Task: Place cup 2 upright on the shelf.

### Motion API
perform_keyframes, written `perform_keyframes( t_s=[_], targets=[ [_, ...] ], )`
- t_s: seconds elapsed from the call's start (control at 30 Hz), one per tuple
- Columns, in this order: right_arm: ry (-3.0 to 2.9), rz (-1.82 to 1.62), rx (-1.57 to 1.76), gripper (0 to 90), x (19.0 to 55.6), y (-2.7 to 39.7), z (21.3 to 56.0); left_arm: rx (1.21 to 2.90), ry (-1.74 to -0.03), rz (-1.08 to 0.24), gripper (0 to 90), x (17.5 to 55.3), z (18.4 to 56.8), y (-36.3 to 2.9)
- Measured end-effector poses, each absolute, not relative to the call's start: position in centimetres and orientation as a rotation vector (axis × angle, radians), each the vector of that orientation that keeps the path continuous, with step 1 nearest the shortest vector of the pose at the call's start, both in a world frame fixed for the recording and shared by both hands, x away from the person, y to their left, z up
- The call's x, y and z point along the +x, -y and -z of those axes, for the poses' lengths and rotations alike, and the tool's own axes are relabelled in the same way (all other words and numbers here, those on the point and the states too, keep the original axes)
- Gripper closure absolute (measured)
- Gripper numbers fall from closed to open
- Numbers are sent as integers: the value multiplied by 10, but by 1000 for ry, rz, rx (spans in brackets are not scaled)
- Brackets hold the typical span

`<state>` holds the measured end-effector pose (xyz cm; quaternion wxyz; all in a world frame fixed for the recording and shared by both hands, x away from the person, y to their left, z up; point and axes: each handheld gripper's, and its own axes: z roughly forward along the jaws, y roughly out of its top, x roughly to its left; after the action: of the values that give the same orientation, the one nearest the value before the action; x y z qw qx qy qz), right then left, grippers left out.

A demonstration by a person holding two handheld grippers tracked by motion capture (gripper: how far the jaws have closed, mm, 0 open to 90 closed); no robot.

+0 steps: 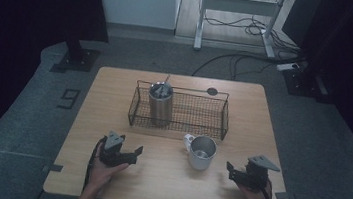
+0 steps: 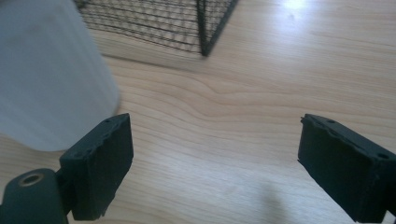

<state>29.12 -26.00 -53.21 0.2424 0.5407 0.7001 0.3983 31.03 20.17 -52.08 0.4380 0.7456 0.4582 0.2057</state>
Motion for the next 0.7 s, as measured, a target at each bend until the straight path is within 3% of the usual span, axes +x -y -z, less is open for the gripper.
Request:
perform_keyframes(
  t_s=[0.7],
  targets=[
    [-1923, -1207, 1374, 102, 277, 237, 508, 1872, -1127, -508, 143, 307, 523, -200]
  ],
)
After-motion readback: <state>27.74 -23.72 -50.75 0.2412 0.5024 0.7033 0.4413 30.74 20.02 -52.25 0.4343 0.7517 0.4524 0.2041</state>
